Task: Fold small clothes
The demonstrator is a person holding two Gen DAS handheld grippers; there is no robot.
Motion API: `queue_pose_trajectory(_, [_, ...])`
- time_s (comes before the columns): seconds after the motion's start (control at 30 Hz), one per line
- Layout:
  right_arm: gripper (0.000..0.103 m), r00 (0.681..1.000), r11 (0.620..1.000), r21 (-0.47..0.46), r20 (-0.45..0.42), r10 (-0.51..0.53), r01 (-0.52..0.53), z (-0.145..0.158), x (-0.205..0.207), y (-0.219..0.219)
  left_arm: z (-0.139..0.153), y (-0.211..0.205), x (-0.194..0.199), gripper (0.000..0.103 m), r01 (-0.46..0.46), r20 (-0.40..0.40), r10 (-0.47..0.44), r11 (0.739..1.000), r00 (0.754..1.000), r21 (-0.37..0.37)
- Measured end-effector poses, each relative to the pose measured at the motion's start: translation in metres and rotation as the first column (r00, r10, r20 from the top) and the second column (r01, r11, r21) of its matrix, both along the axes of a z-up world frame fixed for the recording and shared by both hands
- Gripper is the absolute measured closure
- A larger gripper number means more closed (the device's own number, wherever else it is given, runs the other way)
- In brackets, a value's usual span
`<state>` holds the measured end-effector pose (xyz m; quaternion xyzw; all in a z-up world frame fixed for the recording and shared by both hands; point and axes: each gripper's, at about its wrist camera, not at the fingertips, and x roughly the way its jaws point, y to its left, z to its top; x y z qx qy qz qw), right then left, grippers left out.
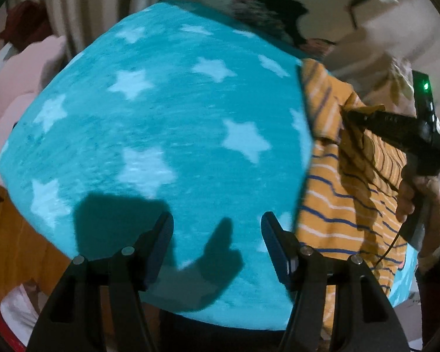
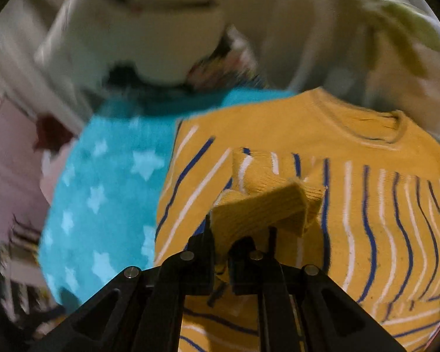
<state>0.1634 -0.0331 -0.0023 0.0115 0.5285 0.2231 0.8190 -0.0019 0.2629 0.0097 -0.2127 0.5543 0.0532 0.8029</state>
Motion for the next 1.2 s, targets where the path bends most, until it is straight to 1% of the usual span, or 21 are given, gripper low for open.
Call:
queue_pose_trajectory(0.03, [0.09, 1.0, 1.0, -0.024, -0.001, 0.005, -0.005, -0.004, 0.001, 0.005, -0.002, 0.006, 0.0, 0.042, -0.01, -0.005, 0.01, 1.0, 1.0, -0.004])
queue_pose_trajectory(0.07, [0.086, 1.0, 0.999, -0.051, 0.003, 0.017, -0.017, -0.008, 0.0, 0.012, -0.005, 0.011, -0.001, 0.042, -0.018, -0.009, 0.018, 1.0, 1.0, -0.006])
queue_pose_trajectory(0.1, [0.078, 0.999, 0.996, -0.078, 0.018, 0.038, -0.036, -0.009, -0.002, 0.02, -0.006, 0.015, -0.001, 0.042, -0.023, -0.013, 0.023, 1.0, 1.0, -0.007])
queue_pose_trajectory(0.13, [0.074, 0.997, 0.993, -0.105, 0.035, 0.063, -0.059, -0.009, -0.005, 0.029, -0.009, 0.02, -0.001, 0.042, -0.031, -0.018, 0.031, 0.999, 0.999, -0.011])
queue_pose_trajectory(0.23, [0.067, 0.987, 0.976, -0.182, 0.085, 0.134, -0.117, -0.007, -0.011, 0.058, -0.012, 0.029, 0.001, 0.042, -0.044, -0.024, 0.044, 0.999, 0.999, -0.016])
queue_pose_trajectory(0.3, [0.059, 0.978, 0.967, -0.202, 0.104, 0.181, -0.157, -0.006, -0.015, 0.078, -0.011, 0.033, 0.002, 0.042, -0.045, -0.021, 0.045, 0.999, 0.999, -0.015])
queue_pose_trajectory(0.37, [0.059, 0.972, 0.963, -0.183, 0.095, 0.216, -0.197, -0.006, -0.017, 0.093, -0.011, 0.035, 0.003, 0.042, -0.042, -0.02, 0.042, 0.999, 0.999, -0.012])
queue_pose_trajectory(0.4, [0.058, 0.972, 0.965, -0.154, 0.075, 0.224, -0.211, -0.007, -0.018, 0.098, -0.011, 0.035, 0.005, 0.042, -0.036, -0.02, 0.035, 0.999, 0.999, -0.012])
queue_pose_trajectory(0.47, [0.058, 0.976, 0.972, -0.125, 0.056, 0.208, -0.2, -0.007, -0.018, 0.102, -0.011, 0.034, 0.01, 0.042, -0.02, -0.024, 0.02, 1.0, 1.0, -0.01])
queue_pose_trajectory(0.53, [0.058, 0.984, 0.983, -0.067, 0.024, 0.174, -0.172, -0.002, -0.018, 0.092, -0.011, 0.03, 0.016, 0.042, 0.009, -0.021, -0.009, 1.0, 1.0, -0.015])
queue_pose_trajectory(0.6, [0.058, 0.992, 0.992, 0.001, -0.013, 0.125, -0.125, 0.006, -0.021, 0.067, -0.012, 0.026, 0.024, 0.042, 0.042, -0.017, -0.043, 0.999, 0.999, -0.027])
queue_pose_trajectory(0.67, [0.056, 0.996, 0.995, 0.037, -0.025, 0.088, -0.087, 0.016, -0.028, 0.039, -0.011, 0.019, 0.036, 0.042, 0.077, -0.01, -0.078, 0.996, 0.997, -0.04])
queue_pose_trajectory(0.73, [0.053, 0.999, 0.999, 0.04, -0.029, 0.032, -0.031, 0.027, -0.042, -0.005, -0.009, 0.01, 0.049, 0.042, 0.119, -0.001, -0.119, 0.991, 0.993, -0.055])
queue_pose_trajectory(0.77, [0.052, 1.0, 0.999, 0.033, -0.027, 0.009, -0.008, 0.03, -0.048, -0.019, -0.008, 0.005, 0.055, 0.042, 0.137, 0.005, -0.137, 0.989, 0.991, -0.061])
queue_pose_trajectory(0.87, [0.05, 0.994, 0.994, 0.004, -0.022, -0.107, 0.107, 0.041, -0.074, -0.093, -0.004, -0.012, 0.068, 0.042, 0.192, 0.021, -0.191, 0.979, 0.981, -0.067])
queue_pose_trajectory(0.93, [0.049, 0.98, 0.979, -0.052, -0.016, -0.198, 0.197, 0.042, -0.095, -0.148, -0.004, -0.023, 0.073, 0.042, 0.216, 0.017, -0.215, 0.973, 0.976, -0.086])
queue_pose_trajectory(1.0, [0.049, 0.963, 0.962, -0.069, -0.04, -0.267, 0.264, 0.038, -0.112, -0.193, -0.005, -0.031, 0.073, 0.042, 0.226, 0.019, -0.225, 0.968, 0.974, -0.107])
queue_pose_trajectory(1.03, [0.049, 0.947, 0.947, -0.071, -0.061, -0.317, 0.312, 0.032, -0.125, -0.224, -0.004, -0.04, 0.069, 0.041, 0.23, 0.025, -0.229, 0.966, 0.973, -0.117])
queue_pose_trajectory(1.1, [0.049, 0.922, 0.925, -0.073, -0.089, -0.378, 0.372, 0.021, -0.144, -0.263, -0.004, -0.052, 0.059, 0.041, 0.228, 0.025, -0.227, 0.964, 0.974, -0.135])
queue_pose_trajectory(1.13, [0.049, 0.902, 0.91, -0.067, -0.119, -0.415, 0.41, 0.011, -0.159, -0.287, -0.006, -0.057, 0.054, 0.041, 0.226, 0.021, -0.225, 0.962, 0.974, -0.155])
queue_pose_trajectory(1.2, [0.049, 0.876, 0.891, -0.035, -0.172, -0.451, 0.452, -0.004, -0.18, -0.315, -0.009, -0.068, 0.042, 0.041, 0.22, 0.012, -0.222, 0.956, 0.975, -0.197])
